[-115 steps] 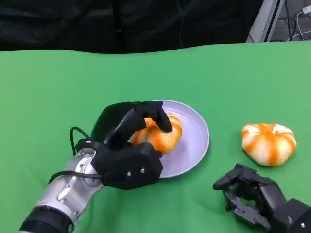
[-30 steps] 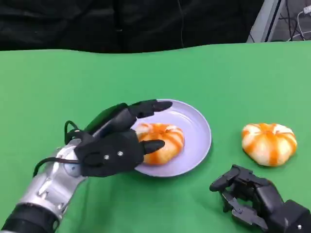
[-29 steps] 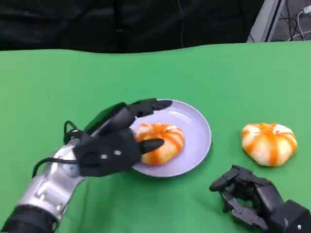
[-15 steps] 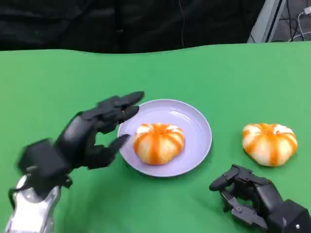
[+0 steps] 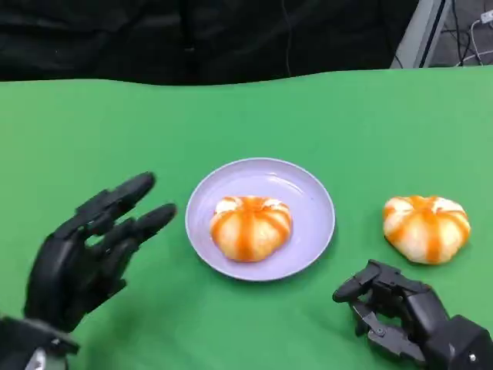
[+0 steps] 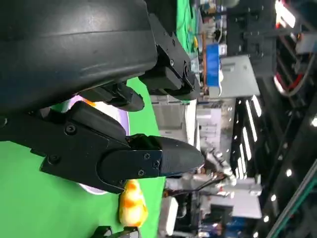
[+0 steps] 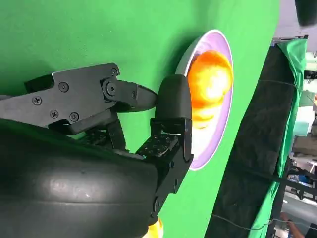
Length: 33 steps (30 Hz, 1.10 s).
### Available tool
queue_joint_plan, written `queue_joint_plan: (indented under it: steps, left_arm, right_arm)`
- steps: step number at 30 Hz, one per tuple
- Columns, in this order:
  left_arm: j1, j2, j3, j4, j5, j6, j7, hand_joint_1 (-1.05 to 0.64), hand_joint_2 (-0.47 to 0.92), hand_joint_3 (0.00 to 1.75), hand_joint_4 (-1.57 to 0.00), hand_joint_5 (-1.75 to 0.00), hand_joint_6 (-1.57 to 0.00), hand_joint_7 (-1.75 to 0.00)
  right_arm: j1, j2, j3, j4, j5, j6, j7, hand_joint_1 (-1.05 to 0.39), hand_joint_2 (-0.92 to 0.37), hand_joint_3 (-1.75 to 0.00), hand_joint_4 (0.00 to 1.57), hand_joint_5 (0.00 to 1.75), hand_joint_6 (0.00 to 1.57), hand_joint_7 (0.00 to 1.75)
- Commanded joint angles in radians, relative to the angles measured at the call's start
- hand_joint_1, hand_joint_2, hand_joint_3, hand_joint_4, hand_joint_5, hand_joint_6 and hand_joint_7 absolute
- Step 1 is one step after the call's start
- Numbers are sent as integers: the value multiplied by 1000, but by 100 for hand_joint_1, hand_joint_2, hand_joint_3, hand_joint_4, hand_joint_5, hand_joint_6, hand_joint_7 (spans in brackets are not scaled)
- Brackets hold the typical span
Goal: Grasp the bread from the table and place it into the plate.
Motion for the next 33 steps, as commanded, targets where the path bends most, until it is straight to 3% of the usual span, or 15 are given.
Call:
queue_joint_plan:
  steps: [1,18,21,22,24,25,27,29,33]
  left_arm:
    - [35,14,47,-9,-21,9,-30,-71,92,47,-67,-5,-57,-2]
    - [117,18,120,1,-25,70,-49,-62,92,40,-67,-1,-58,-1]
    - [102,11,133,34,3,58,6,-22,92,33,-71,-3,-61,-2]
    - [96,9,137,42,15,63,33,-4,92,39,-74,-3,-64,-2]
    - [90,7,141,52,34,71,71,12,92,49,-76,-3,-66,-3]
    - [86,8,142,58,43,78,87,15,92,51,-76,-3,-67,-3]
    - [79,9,142,65,60,100,120,21,82,76,-79,-1,-70,-1]
    - [68,8,144,79,67,125,145,23,78,89,-80,-1,-72,-1]
    - [51,3,145,107,86,135,183,25,74,100,-84,-1,-74,-1]
  right_arm:
    - [13,-17,-7,6,6,11,3,-25,-92,-46,66,175,72,116]
    - [10,-22,-20,14,23,10,33,-24,-92,-48,65,175,73,115]
    - [12,-24,-20,10,21,14,32,-24,-92,-48,65,175,72,115]
    - [11,-26,-19,11,17,14,28,-24,-92,-48,65,175,72,114]
    - [11,-28,-18,11,13,14,25,-24,-92,-48,65,175,72,114]
    - [11,-26,-20,12,19,15,31,-24,-92,-48,65,175,72,114]
    - [9,-24,-24,17,32,17,42,-23,-92,-48,65,175,72,114]
    - [7,-24,-25,17,37,23,47,-23,-92,-48,64,175,72,113]
    - [1,-29,-25,28,30,17,42,-22,-92,-48,63,174,72,113]
